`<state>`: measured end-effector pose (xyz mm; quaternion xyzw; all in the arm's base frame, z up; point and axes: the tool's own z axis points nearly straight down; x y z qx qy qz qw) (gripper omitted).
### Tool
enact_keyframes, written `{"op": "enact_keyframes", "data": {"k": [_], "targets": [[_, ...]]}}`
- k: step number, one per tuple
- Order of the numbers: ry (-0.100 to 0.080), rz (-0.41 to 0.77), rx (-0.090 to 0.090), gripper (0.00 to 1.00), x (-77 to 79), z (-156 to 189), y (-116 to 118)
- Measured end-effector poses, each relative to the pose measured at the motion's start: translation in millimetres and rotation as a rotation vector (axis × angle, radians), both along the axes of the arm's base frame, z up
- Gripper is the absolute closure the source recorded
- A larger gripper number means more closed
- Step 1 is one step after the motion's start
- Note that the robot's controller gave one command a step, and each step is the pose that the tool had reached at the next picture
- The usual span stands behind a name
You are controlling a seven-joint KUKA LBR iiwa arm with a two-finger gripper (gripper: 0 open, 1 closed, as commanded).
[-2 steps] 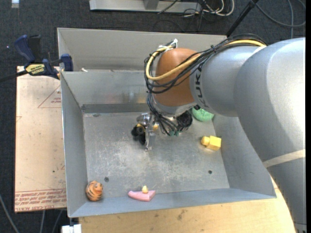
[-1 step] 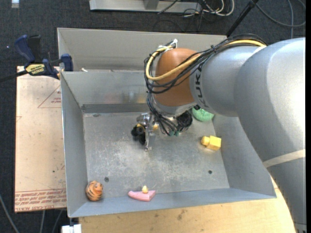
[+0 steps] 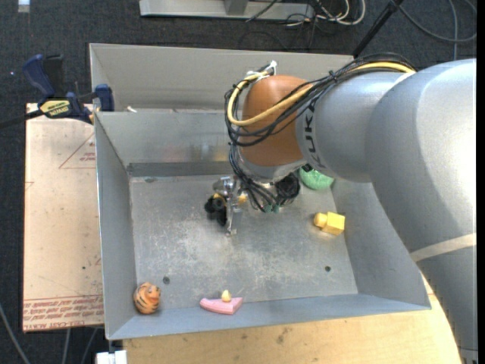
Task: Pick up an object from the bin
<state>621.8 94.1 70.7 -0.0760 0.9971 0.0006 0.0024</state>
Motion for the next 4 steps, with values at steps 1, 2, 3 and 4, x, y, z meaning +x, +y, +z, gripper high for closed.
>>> {"op": "enact_keyframes", "data": {"k": [1,2,3,4], "targets": [[0.0,0.0,0.0,1.0,0.0,0.0,0.0],[0.0,0.0,0.0,1.0,0.0,0.0,0.0],[0.0,0.0,0.0,1.0,-0.1,0.0,0.1],[0.001,0.0,0.0,1.0,-0.3,-0.1,0.2]]}}
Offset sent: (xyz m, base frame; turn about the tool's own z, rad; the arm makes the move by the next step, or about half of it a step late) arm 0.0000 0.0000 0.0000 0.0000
